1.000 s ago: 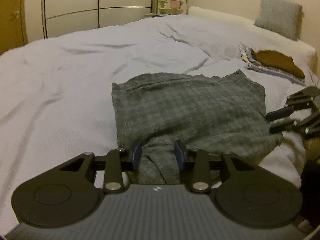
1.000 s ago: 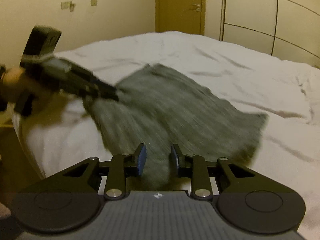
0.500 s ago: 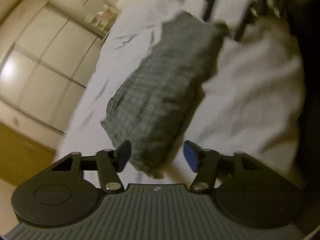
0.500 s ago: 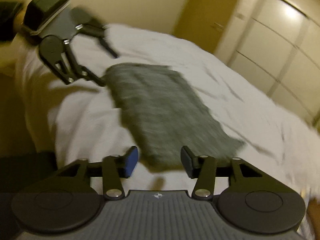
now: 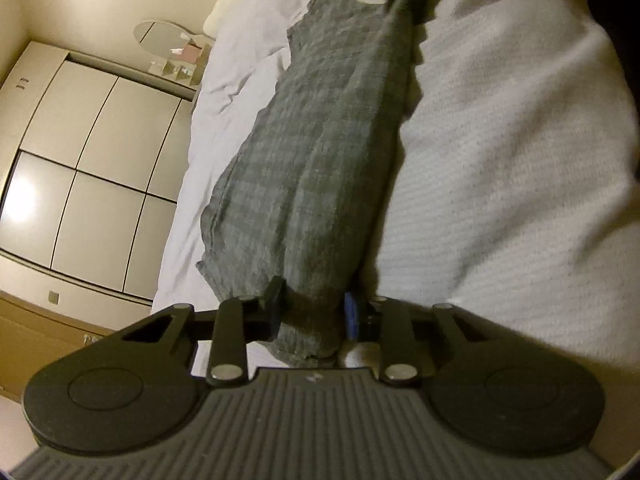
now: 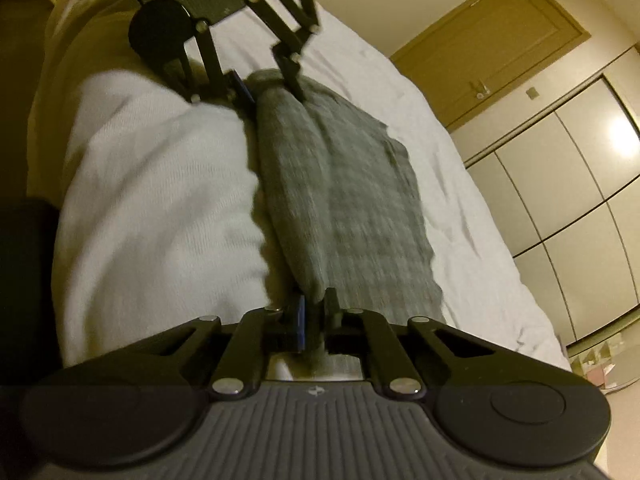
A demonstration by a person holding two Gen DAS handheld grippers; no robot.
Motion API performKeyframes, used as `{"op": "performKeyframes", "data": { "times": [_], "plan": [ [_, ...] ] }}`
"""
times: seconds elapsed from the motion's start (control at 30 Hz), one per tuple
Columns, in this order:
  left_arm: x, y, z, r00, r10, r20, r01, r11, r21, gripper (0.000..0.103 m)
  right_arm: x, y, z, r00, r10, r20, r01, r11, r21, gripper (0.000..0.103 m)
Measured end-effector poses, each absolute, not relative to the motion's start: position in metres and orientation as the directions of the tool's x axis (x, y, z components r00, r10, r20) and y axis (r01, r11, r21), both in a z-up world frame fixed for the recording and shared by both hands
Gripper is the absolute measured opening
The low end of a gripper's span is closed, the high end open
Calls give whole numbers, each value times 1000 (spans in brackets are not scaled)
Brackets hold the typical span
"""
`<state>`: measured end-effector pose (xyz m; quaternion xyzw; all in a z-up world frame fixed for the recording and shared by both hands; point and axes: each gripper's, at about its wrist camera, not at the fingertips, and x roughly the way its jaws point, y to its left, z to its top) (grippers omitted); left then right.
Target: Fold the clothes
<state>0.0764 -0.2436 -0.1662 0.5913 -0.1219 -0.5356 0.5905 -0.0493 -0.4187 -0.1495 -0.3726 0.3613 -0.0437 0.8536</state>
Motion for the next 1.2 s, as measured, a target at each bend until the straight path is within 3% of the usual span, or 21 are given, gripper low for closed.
{"op": "performKeyframes", "data": {
  "times": [0.1, 0.23, 0.33, 0.57, 0.83, 0.97, 1.2],
  "plan": [
    [75, -240, -160, 388, -779, -492, 505, -267, 821, 26, -57, -425, -152, 718, -346, -604, -196, 732, -652, 5],
    [81, -227, -147, 405, -774, -487, 516, -247, 820, 35, -61, -422, -144, 716, -355, -601, -184, 734, -654, 6],
    [80, -220, -146, 425, -775, -467, 492, -235, 838, 36, -68, -421, -136, 721, -367, -587, -157, 739, -655, 27],
    [62, -232, -164, 416, -800, -432, 371, -285, 884, 38, -66, -401, -126, 765, -331, -552, -141, 750, -646, 41],
    [74, -249, -175, 433, -801, -413, 302, -303, 904, 51, -10, -391, -150, 734, -345, -585, -209, 705, -678, 41],
    [85, -249, -184, 454, -788, -416, 290, -311, 905, 41, -5, -402, -154, 725, -404, -557, -188, 663, -725, 36],
    [91, -262, -183, 447, -766, -462, 284, -368, 885, 32, 5, -405, -163, 722, -418, -551, -209, 628, -749, 29]
  ]
}}
